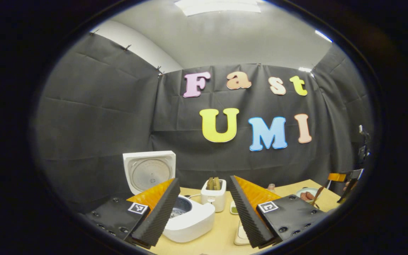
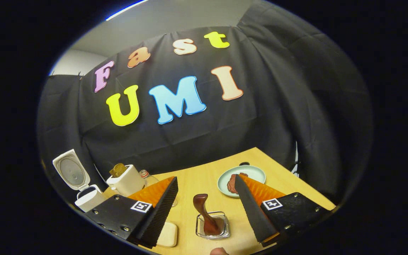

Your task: Close the left gripper, press the button to open the rice cooker; take a wooden spoon from the chopstick holder with the right hand, scoop a spoonful of rice and pour it into the rice cooker, then put the wooden spoon back into the chopstick holder.

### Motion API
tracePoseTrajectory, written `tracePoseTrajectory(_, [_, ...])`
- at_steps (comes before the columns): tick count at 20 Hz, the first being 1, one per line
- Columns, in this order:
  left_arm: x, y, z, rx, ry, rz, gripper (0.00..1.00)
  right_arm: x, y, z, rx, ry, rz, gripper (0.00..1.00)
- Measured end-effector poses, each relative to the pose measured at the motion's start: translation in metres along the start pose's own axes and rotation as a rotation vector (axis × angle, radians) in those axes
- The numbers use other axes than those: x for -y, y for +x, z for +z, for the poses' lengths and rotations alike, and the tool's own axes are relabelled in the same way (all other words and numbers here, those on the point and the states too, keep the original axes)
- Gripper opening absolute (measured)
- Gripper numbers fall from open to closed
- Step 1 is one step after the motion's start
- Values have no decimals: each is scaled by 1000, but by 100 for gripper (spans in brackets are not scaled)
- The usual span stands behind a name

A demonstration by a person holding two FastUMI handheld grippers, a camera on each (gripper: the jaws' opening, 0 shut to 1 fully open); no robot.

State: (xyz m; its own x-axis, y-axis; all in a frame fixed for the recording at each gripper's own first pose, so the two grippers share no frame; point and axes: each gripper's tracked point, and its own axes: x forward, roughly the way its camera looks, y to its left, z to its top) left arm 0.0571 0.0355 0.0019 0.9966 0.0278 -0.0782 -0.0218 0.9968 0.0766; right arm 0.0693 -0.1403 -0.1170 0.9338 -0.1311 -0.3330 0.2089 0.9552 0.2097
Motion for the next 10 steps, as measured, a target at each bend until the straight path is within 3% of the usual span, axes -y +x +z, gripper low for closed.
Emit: tracePoseTrajectory(10, [-93, 86, 35, 38, 56, 115, 99, -33, -45, 48, 140, -67, -44, 98])
